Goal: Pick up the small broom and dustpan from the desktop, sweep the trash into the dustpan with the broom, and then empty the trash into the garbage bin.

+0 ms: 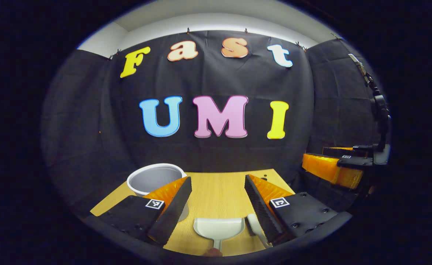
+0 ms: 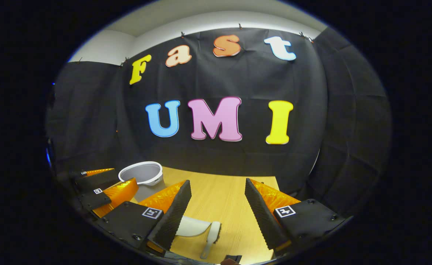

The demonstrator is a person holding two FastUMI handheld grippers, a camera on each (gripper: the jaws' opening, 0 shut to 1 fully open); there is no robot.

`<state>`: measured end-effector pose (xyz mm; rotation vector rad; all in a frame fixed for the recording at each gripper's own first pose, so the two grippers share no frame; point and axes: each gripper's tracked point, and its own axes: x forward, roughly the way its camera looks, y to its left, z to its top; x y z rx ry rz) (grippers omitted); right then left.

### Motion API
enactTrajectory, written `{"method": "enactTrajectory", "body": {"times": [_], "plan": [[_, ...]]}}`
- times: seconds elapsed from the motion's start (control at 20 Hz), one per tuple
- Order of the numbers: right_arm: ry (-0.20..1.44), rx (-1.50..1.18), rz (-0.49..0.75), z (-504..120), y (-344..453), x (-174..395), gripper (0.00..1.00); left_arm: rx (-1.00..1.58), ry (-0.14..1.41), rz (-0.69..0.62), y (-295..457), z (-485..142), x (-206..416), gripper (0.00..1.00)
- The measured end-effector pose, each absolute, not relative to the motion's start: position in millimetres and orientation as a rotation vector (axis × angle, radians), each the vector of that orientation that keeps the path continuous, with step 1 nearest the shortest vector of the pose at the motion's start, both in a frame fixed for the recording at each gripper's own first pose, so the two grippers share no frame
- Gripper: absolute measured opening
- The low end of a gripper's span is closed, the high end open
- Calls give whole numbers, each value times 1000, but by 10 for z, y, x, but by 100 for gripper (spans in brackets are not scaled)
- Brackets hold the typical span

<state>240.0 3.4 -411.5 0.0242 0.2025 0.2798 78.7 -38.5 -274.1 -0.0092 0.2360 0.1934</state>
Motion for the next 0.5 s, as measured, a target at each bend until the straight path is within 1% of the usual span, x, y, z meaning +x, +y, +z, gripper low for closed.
{"method": "enactTrajectory", "body": {"times": [0.05,0.1,0.15,0.2,0.25,0.3,0.35,0.4,0.5], "plan": [[155,17,304,-4028,50,2373,95,17,193,220,-424,-2720,784,85],[129,15,317,-3985,30,2379,95,38,162,230,-470,-2704,787,86],[133,17,330,-3986,33,2351,92,49,147,230,-514,-2644,764,86],[137,24,346,-3962,70,2323,95,41,148,217,-521,-2603,773,85],[119,31,347,-3909,69,2319,96,23,143,193,-529,-2564,759,85],[94,24,320,-3841,62,2324,92,9,129,172,-523,-2523,753,85],[88,15,278,-3784,-4,2331,95,2,126,161,-517,-2466,744,85],[89,15,256,-3732,-25,2315,95,1,147,157,-493,-2468,745,87],[74,42,222,-3598,-71,2354,95,-26,156,156,-479,-2498,807,85]]}}
